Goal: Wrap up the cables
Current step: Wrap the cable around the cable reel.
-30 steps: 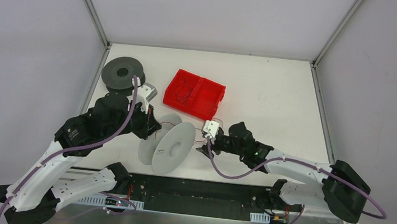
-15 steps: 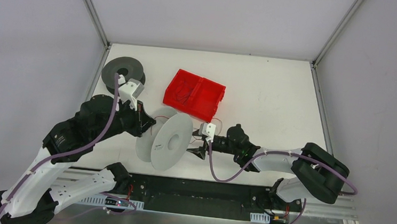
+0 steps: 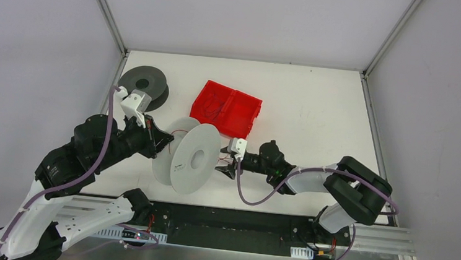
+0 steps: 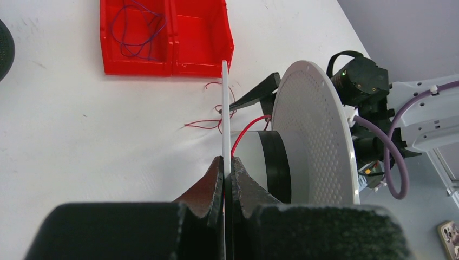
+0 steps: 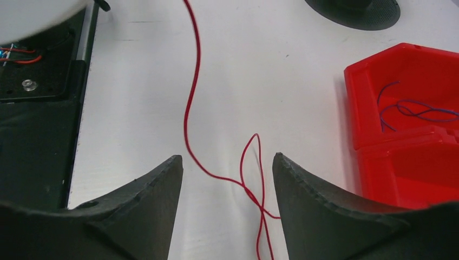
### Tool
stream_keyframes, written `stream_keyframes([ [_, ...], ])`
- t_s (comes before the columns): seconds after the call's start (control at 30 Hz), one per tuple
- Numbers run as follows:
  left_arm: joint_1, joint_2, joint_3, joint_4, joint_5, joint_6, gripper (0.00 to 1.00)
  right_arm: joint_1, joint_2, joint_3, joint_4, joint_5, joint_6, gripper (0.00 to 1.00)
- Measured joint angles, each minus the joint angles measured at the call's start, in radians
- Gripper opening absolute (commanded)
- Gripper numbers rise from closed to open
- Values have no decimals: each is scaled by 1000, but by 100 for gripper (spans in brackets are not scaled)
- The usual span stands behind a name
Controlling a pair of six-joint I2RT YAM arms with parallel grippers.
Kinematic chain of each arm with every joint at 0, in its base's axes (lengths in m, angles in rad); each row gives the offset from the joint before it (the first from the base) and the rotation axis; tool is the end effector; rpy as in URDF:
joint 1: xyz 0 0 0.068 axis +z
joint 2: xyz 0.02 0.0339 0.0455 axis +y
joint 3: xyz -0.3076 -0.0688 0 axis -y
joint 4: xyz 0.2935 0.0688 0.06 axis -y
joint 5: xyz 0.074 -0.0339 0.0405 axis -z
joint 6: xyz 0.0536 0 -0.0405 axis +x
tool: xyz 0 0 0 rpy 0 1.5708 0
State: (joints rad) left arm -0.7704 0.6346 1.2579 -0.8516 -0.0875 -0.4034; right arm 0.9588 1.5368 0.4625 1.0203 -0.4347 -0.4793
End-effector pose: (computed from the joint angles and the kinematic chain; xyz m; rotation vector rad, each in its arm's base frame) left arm 0.0748 -0.0660 0.4871 0.2762 1.8430 -0.7513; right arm 0.1680 0.2786 0.1848 -1.3328 1.0038 0.7177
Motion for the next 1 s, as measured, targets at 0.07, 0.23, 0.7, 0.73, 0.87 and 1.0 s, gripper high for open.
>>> stream_keyframes([
  [0.07, 0, 0, 3, 1, 0, -3, 0, -2, 30, 21, 26, -4, 12, 60],
  [0.23, 0, 0, 12, 10, 0, -8, 0, 2, 109, 60, 133, -44, 73, 38],
  [0.7, 0, -2, 13, 78, -161, -92, 0, 91, 230, 35, 308, -59, 219, 22],
  [0.73, 0, -4, 13, 87, -175, -98, 0, 101, 232, 24, 322, -54, 228, 22],
  [0.87, 0, -6, 12, 119, -217, -114, 0, 153, 245, 1, 354, -34, 255, 20],
  [1.0, 0, -6, 5, 148, -249, -123, 0, 206, 264, -15, 374, -14, 274, 12],
])
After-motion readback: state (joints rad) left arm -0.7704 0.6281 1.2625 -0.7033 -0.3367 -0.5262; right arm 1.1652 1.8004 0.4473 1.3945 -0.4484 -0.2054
